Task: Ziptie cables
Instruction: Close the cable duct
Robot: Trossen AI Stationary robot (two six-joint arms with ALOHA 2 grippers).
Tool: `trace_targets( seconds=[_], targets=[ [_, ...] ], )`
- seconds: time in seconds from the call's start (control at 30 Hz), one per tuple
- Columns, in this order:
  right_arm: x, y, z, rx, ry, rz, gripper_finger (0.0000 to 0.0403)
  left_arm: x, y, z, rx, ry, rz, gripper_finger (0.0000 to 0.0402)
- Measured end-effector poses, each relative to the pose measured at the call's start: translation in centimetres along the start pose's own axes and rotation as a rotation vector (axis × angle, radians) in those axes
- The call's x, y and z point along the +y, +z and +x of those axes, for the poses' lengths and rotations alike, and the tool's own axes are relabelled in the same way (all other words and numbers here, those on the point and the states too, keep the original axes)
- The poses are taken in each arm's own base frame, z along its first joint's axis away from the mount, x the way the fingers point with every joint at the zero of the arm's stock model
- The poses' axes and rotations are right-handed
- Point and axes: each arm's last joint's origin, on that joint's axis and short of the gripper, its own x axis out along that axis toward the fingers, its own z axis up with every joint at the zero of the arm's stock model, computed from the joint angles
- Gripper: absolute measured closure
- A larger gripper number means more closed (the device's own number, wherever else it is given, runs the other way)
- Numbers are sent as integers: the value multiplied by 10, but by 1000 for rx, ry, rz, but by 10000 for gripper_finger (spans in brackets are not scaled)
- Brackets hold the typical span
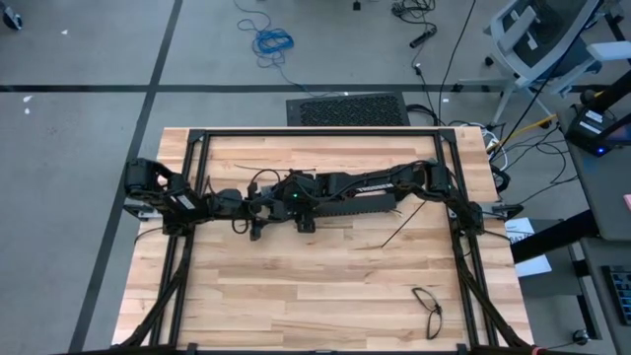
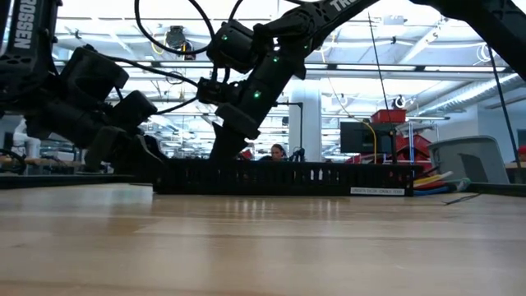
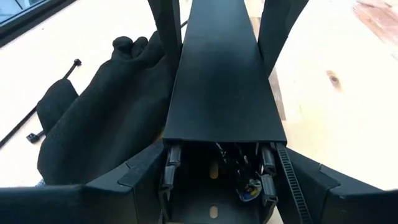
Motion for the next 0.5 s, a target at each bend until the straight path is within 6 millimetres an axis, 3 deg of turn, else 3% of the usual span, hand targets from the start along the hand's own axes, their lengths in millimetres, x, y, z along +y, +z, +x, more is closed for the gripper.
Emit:
trace_targets(
  seconds=[0.2, 0.5],
  targets=[
    [0, -1, -1, 11, 1, 1, 160, 0, 2, 4, 16, -8, 4, 142],
    [2, 0, -2, 13, 14, -2, 160, 0, -4, 8, 115, -12, 74, 52]
  ],
)
